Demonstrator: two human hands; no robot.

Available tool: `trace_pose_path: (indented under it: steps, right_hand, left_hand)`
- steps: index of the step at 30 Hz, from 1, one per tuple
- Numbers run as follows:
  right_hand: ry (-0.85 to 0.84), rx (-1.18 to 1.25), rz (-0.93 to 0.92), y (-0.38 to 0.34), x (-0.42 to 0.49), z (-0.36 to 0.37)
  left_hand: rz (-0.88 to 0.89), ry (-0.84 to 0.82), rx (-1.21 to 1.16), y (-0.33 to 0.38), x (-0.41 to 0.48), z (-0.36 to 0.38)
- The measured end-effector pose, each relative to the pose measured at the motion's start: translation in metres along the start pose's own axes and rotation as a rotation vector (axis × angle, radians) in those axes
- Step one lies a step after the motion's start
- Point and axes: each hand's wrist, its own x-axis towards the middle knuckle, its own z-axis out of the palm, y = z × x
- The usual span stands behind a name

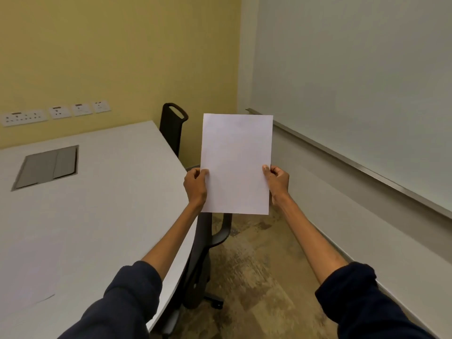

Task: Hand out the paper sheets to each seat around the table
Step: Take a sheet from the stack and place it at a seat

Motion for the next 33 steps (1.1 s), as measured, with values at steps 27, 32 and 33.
trace_pose_path:
  steps: [27,32,33]
  right_hand:
    - [-0.958,-0.175,0.173,0.051,0.215,0.219]
    - [-1.174,-0.334,0.181,0.074,0.19,0.286]
    - [-1.212,-0.366,0.18,0.081,0.183,0.297]
  left_hand:
    - [-0.236,0.814,0.005,-0.052,0.075,-0.005]
    - [-0.328,0.915,-0.033,-0.078,0.074,-0.056]
    - [-0.346,0.937,-0.027,-0.083,0.071,-0.066]
